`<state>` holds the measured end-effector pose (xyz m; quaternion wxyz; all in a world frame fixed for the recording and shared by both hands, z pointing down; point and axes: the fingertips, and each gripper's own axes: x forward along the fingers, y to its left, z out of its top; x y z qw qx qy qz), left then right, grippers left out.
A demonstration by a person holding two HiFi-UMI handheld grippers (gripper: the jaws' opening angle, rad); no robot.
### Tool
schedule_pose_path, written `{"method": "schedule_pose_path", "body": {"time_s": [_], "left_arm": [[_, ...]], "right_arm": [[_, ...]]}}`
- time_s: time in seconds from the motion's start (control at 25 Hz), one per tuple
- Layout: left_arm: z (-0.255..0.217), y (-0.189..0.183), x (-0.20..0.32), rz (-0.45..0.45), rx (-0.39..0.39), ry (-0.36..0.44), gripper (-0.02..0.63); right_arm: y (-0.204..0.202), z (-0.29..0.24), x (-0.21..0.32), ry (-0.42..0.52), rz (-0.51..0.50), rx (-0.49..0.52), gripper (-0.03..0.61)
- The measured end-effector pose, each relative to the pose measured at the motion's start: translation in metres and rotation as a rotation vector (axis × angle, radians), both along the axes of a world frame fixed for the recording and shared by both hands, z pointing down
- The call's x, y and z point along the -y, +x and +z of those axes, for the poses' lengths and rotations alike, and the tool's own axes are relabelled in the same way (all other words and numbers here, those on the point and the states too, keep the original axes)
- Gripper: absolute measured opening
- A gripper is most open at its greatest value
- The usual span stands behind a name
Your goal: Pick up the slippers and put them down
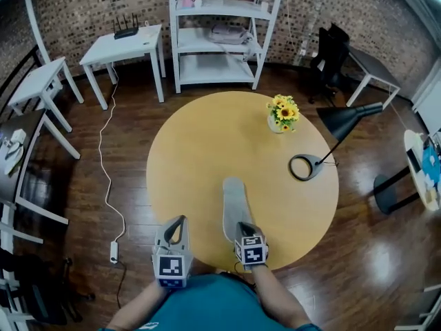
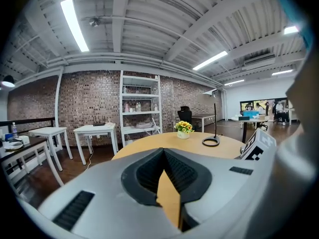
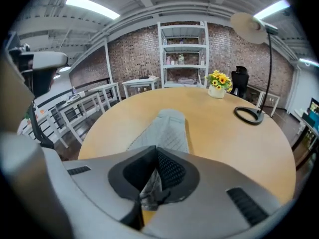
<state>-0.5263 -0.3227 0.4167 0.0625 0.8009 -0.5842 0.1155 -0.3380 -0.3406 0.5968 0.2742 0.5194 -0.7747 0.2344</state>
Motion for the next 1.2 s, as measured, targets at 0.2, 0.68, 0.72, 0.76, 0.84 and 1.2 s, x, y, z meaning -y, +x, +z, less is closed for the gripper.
{"method": "schedule_pose_path", "body": {"time_s": [0.2, 0.68, 0.72, 0.76, 0.84, 1.2], "left_arm": [[0.003, 0.001, -0.006, 0.073, -0.020, -0.003, 0.006], [0.023, 0.014, -0.057, 0.306, -0.076, -0.033, 0.005], [0.025, 0.020, -0.061, 0.327, -0.076, -0.035, 0.006], [0.026, 0.025, -0.065, 0.346, -0.074, -0.035, 0.005], [0.027, 0.036, -0.072, 0.374, -0.073, -0.029, 0.005], [0.017, 0.146, -0.099, 0.424, -0.038, -0.001, 0.006]], "right_arm": [[0.009, -0.040, -0.024, 0.079, 0.108, 0.039, 0.024], [0.025, -0.084, -0.136, 0.154, 0.375, -0.002, 0.023], [0.028, -0.086, -0.144, 0.157, 0.391, -0.009, 0.023], [0.033, -0.086, -0.152, 0.161, 0.408, -0.015, 0.023], [0.045, -0.086, -0.167, 0.169, 0.450, -0.021, 0.023], [0.168, -0.089, -0.217, 0.210, 0.574, -0.005, 0.023]]}}
